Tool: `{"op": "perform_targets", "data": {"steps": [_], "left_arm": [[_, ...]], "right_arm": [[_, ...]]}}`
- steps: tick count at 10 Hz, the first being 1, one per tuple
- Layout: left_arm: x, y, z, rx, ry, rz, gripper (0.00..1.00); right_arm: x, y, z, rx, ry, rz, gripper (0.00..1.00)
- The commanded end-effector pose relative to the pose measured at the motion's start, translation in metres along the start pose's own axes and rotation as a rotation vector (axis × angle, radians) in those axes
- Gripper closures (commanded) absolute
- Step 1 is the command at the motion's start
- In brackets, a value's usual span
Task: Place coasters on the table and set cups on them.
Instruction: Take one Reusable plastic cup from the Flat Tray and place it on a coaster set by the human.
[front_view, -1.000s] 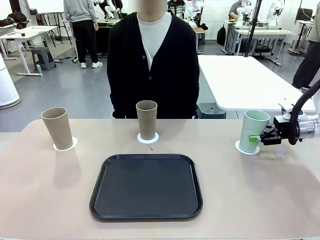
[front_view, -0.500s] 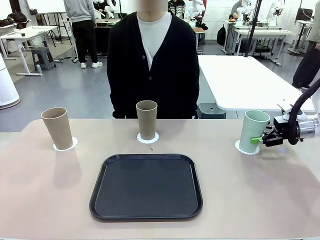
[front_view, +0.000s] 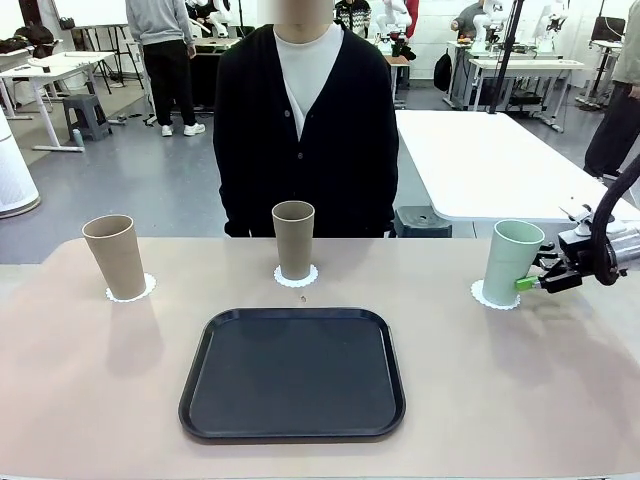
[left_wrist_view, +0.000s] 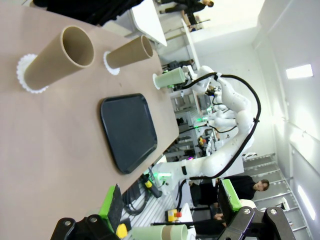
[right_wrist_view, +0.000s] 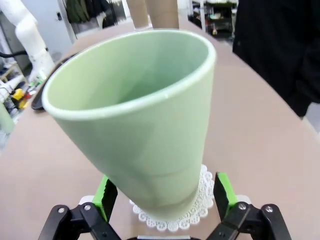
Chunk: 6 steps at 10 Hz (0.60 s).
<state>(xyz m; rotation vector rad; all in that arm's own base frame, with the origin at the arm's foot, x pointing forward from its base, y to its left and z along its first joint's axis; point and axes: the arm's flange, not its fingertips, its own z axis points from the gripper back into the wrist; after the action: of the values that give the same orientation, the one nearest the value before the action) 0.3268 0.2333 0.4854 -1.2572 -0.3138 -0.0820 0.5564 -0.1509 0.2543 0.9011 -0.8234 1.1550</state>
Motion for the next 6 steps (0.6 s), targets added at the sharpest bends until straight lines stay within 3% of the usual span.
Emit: {"op": "perform_targets", "data": {"steps": [1, 4, 6], "left_arm": [[-0.001, -0.002, 0.002, -0.013, -0.003, -0.003, 0.00], [-0.001, -0.002, 0.002, -0.013, -0.003, -0.003, 0.00], [-0.001, -0.002, 0.002, -0.013, -0.003, -0.003, 0.00]], "right_arm": [[0.003, 0.004, 0.011, -0.022, 0.057, -0.044, 0.00], [-0.002, 0.014, 0.036, -0.055, 0.109, -0.105, 0.00], [0.017, 0.045, 0.066, -0.090, 0.298, -0.177, 0.00]]}}
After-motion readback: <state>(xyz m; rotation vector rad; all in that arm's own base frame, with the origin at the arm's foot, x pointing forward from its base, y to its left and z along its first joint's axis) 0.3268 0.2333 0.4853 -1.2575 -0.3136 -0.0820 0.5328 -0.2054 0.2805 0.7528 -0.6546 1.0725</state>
